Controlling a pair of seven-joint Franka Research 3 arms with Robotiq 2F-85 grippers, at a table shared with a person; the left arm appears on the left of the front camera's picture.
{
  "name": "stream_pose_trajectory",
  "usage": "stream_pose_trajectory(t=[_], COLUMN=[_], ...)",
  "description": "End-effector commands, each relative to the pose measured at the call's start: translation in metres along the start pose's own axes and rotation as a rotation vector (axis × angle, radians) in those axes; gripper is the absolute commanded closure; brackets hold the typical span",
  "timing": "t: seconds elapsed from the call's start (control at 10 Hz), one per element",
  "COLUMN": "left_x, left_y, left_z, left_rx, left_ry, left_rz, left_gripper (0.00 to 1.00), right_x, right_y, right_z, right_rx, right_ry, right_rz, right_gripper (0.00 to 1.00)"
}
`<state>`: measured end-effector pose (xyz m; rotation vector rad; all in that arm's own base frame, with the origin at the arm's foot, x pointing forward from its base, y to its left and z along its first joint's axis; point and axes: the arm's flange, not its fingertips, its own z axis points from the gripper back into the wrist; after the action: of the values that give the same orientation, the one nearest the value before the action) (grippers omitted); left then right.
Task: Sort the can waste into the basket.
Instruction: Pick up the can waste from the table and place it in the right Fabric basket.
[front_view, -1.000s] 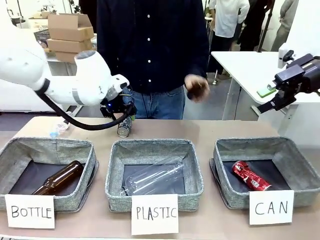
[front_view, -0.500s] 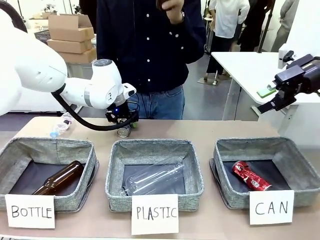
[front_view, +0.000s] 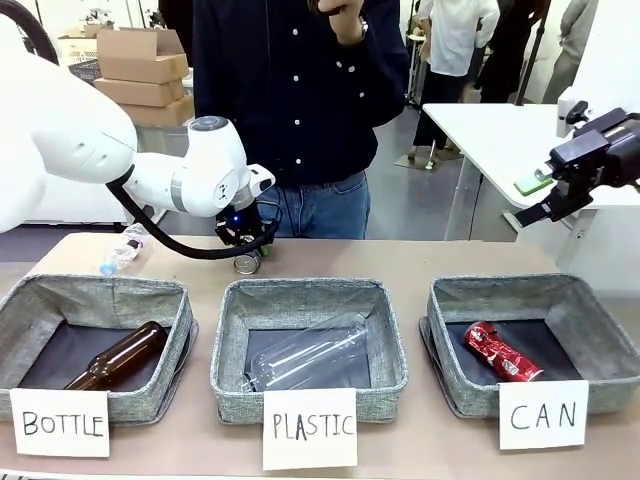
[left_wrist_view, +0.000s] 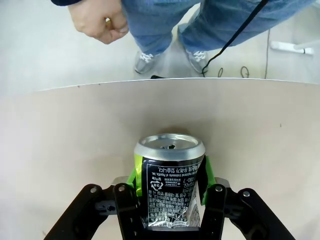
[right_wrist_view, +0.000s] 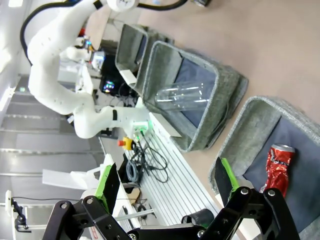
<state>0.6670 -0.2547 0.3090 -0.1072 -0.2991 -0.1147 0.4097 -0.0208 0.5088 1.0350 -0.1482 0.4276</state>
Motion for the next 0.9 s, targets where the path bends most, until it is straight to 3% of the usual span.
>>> stream_pose_trajectory(t=[0.0,0.2,0.4,0.6,0.7,0.8], left_x=[-0.005,-0.008,-0.037,-0.101,-0.144,-0.184], left_y=[-0.003,0.000,0.013,0.051,0.069,0.080], left_z=[0.003,0.012,0.090,0.189,0.226,0.246], left_rx=[0.049,0.028,-0.059,-0.235,-0.395,-0.499], left_ry=[-0.004,0.009,-0.003,-0.045,-0.007,-0.031], left_rz=[0.024,0.050,0.035,-0.035,-0.176,-0.289], left_gripper=[1.00,1.00,1.00,1.00,1.00,1.00], right_x=[0.001,0.001,0.001,0.001,0.001,0.001], right_y=[0.000,0.000,0.000,0.000,0.000,0.000], right_z=[0.002,0.002,0.002,0.002,0.002,0.002], right_rx=[-0.006,-0.006,-0.006,-0.006,-0.006,-0.006], right_ry=[0.000,0.000,0.000,0.000,0.000,0.000], right_rz=[0.007,0.007,0.007,0.007,0.007,0.007], right_gripper=[0.00,0.00,0.00,0.00,0.00,0.00])
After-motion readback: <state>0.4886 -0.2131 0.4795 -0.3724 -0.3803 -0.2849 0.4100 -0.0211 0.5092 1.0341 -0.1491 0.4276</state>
